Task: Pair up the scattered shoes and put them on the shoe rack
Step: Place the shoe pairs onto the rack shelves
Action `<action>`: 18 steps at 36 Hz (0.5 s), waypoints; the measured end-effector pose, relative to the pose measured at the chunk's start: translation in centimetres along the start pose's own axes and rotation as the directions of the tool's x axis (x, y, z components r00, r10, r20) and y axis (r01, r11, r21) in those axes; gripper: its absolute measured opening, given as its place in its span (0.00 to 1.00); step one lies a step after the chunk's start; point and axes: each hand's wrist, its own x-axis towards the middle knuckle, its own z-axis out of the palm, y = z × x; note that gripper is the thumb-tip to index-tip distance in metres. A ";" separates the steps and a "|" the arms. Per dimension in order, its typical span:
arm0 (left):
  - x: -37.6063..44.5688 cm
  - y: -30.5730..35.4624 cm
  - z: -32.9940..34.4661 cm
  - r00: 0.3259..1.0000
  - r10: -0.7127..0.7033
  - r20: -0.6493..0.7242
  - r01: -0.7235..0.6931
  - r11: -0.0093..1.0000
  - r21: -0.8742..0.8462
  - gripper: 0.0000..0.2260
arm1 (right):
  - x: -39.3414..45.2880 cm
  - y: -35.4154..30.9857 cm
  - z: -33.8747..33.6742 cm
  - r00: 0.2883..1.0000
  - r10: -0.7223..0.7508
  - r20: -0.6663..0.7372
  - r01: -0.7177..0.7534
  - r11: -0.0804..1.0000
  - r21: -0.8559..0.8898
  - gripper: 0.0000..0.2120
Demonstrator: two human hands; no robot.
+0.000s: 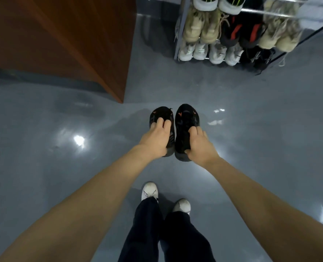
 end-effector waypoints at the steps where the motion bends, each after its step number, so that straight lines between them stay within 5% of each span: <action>1: -0.2 0.3 -0.7 1.000 0.000 -0.008 0.000 0.999 0.045 0.27 | -0.2 -0.1 -0.8 1.000 0.006 -0.003 -0.006 1.000 0.004 0.24; 9: -2.4 4.9 -9.9 0.991 0.086 -0.100 -0.048 0.941 0.335 0.33 | -3.0 -2.5 -12.0 0.995 0.010 -0.104 -0.023 0.992 -0.127 0.23; 18: -0.2 11.0 -17.8 0.979 0.138 -0.148 -0.078 0.933 0.353 0.32 | -3.4 -0.9 -21.4 0.981 -0.031 -0.189 -0.008 0.980 -0.200 0.18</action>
